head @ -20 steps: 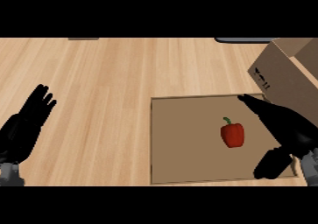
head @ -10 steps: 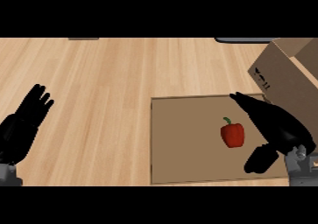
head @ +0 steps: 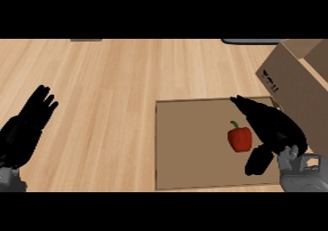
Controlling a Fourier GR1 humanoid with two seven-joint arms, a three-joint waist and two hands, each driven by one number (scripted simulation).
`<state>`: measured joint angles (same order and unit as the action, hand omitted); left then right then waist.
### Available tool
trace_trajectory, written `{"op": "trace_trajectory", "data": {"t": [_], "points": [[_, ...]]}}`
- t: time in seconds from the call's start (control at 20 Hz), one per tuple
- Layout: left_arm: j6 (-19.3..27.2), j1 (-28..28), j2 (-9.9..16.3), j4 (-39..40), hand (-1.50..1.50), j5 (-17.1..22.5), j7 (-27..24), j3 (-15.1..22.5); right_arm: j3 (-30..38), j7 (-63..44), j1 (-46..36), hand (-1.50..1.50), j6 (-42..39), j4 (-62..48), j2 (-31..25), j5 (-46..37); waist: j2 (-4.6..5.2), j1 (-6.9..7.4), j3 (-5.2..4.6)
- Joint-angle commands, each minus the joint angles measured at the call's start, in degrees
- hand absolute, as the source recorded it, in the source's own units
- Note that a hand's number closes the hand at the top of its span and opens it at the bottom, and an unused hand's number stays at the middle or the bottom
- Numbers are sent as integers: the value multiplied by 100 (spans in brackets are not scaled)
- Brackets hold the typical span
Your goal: Pick the bell pepper from the tray and place it in the cardboard box
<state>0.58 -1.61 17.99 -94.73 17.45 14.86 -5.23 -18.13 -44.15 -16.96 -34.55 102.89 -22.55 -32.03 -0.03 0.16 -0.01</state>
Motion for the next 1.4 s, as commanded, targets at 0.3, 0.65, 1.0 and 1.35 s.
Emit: {"op": "trace_trajectory", "data": {"t": [0.3,0.65,1.0,1.35], "points": [[-39,-47,-355,-2,0,-301,17,-51,258,188,-165,-150,-335,-582,362,-643,1,-7,0],[-501,119,-151,-25,0,-156,43,-499,193,333,221,-150,-338,-510,619,-1060,-1,-7,1],[-557,125,-316,-57,0,-274,105,-496,292,999,229,-150,-199,-1153,572,-1484,1,-3,1],[-617,64,-402,-226,0,-273,225,-574,294,803,266,-150,-314,-1098,986,-1723,-1,-4,0]]}}
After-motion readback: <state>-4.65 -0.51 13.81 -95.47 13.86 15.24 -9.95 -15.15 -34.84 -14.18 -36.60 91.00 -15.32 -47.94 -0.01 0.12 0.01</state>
